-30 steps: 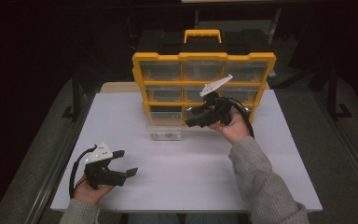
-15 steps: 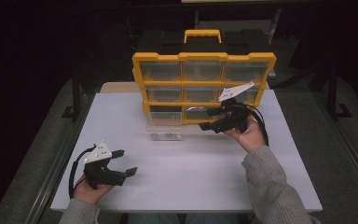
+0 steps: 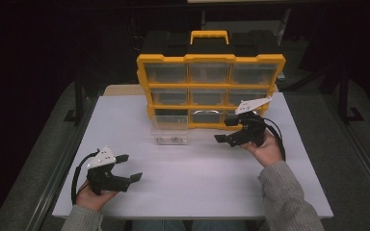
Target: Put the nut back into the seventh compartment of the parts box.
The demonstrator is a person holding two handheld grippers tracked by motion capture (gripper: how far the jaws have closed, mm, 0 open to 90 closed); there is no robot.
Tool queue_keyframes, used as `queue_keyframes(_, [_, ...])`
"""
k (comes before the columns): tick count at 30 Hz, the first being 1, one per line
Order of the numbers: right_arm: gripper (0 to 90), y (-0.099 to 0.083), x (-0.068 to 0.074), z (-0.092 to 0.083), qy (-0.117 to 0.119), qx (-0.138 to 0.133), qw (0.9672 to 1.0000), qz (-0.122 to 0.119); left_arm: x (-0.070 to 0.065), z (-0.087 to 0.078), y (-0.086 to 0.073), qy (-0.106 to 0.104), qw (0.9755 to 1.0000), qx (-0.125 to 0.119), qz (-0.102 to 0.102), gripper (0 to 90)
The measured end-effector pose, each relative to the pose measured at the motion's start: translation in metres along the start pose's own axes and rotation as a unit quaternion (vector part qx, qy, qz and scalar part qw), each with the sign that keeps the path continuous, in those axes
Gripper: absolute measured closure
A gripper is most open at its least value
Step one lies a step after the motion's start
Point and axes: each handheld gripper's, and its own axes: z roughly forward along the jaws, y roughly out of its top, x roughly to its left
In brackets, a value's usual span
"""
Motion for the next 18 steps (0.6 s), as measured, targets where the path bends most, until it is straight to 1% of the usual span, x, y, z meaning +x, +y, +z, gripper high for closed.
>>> queue_keyframes(4, [20.5, -0.008, 0.0, -0.001, -0.004, 0.0, 1.0, 0.006, 0.0, 0.0, 0.0, 0.0, 1.0, 0.002, -0.002, 15.2])
queue_keyframes(7, [20.2, -0.013, 0.0, -0.002, -0.007, 0.0, 0.9999, 0.01, 0.0, 0.0, 0.0, -0.001, 1.0, 0.003, 0.003, 15.2])
queue_keyframes(10, [19.5, -0.019, 0.0, -0.003, -0.01, 0.001, 0.9999, 0.013, 0.0, 0.0, 0.0, 0.0, 1.0, 0.001, -0.002, 15.2])
queue_keyframes(18, [18.8, -0.031, 0.0, -0.006, -0.012, -0.003, 0.9997, 0.02, 0.0, 0.001, 0.0, 0.0, 1.0, 0.003, -0.002, 15.1])
